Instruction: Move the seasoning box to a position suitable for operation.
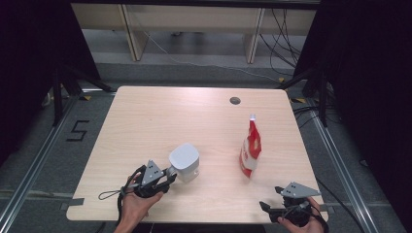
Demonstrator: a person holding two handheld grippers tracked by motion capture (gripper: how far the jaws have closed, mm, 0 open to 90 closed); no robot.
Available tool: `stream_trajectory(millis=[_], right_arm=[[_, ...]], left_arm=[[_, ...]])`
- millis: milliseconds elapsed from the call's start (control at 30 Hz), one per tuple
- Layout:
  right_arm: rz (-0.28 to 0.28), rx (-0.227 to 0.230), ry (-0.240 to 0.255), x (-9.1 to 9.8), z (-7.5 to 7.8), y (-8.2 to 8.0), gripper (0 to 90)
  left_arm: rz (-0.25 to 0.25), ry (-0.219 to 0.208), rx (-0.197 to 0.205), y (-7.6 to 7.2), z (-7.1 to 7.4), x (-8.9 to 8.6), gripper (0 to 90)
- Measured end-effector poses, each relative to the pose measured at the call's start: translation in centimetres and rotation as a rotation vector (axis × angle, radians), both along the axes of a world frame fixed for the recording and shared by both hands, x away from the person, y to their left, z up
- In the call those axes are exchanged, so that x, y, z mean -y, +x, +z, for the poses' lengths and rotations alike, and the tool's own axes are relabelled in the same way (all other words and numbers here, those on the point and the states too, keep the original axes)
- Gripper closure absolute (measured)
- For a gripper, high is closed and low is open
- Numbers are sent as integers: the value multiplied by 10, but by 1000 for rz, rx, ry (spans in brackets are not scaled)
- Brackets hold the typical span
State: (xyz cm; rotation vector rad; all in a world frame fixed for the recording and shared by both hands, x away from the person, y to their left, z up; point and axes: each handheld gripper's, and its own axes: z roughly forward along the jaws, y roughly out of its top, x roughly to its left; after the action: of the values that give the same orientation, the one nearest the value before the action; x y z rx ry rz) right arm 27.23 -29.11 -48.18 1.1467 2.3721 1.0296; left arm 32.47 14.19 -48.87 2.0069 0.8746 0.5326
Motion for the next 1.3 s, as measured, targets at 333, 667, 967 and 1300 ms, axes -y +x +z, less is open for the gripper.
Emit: stream_trajectory(millis=[333, 667, 967, 1300], right_arm=[[-20, -16, 15, -2, 0, -2, 230], [3, 7, 0, 0, 0, 0, 234], [2, 6, 0, 0, 0, 0, 235], [6, 0, 2, 0, 0, 0, 234]], left_arm=[[56, -31, -9, 10, -1, -13, 681], [-23, -53, -1, 20, -3, -23, 687], [-125, -55, 13, 20, -4, -16, 688], [-285, -82, 13, 13, -6, 2, 688]])
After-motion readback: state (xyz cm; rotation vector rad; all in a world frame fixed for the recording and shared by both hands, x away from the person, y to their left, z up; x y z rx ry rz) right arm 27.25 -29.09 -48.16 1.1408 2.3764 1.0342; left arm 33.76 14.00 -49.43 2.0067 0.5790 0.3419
